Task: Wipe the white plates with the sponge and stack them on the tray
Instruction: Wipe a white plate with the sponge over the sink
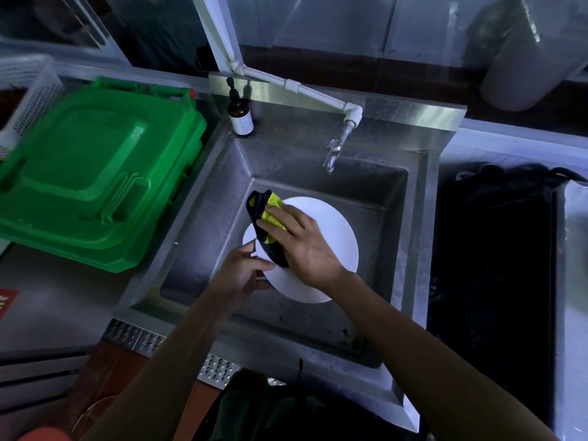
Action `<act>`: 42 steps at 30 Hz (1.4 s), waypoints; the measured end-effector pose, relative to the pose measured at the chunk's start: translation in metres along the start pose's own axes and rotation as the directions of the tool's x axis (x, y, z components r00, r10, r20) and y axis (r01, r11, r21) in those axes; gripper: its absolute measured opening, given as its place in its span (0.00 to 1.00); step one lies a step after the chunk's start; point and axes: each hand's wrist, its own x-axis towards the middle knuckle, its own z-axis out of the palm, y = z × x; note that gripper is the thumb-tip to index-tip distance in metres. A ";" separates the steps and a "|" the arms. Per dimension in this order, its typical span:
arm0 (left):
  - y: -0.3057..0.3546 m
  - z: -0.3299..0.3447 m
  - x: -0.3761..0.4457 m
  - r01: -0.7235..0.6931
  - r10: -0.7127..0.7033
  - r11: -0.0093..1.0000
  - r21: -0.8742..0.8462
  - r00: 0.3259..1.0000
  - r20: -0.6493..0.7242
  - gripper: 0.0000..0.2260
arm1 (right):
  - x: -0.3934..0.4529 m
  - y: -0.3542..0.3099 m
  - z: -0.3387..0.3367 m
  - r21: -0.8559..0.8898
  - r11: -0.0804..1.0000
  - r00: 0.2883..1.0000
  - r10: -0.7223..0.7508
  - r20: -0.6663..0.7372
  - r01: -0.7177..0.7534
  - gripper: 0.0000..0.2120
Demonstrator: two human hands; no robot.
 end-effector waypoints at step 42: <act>0.006 0.014 0.006 -0.142 0.068 0.970 -0.199 0.938 -0.339 0.22 | -0.042 -0.049 0.029 0.124 0.823 0.830 0.557 0.007 -0.554 0.23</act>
